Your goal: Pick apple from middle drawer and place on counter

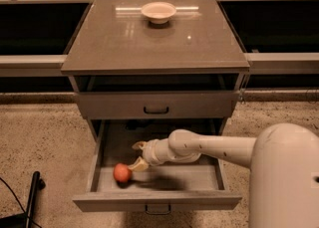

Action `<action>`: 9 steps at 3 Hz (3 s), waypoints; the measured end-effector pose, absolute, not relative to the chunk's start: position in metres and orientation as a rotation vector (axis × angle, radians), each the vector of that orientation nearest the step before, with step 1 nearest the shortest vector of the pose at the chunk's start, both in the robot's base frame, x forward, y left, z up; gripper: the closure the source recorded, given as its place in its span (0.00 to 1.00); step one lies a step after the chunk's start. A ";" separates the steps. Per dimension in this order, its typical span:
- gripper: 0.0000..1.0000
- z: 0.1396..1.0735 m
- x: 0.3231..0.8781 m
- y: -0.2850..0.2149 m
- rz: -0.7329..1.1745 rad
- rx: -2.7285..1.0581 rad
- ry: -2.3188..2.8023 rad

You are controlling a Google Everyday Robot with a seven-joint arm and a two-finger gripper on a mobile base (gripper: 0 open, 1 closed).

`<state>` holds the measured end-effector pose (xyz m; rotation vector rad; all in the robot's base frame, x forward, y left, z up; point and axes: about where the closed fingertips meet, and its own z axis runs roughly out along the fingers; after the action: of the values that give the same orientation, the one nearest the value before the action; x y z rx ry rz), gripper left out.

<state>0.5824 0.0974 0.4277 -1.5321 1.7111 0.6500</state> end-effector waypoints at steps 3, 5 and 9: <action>0.31 0.408 0.554 0.160 0.880 -1.732 1.553; 0.26 0.410 0.548 0.187 0.952 -1.752 1.465; 0.87 0.392 0.563 0.199 1.012 -1.628 1.477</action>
Offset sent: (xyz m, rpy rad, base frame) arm -0.0326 0.0685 -0.0399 0.0383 0.1271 0.2949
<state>0.5627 0.1989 0.3923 -1.6278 1.4770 1.0120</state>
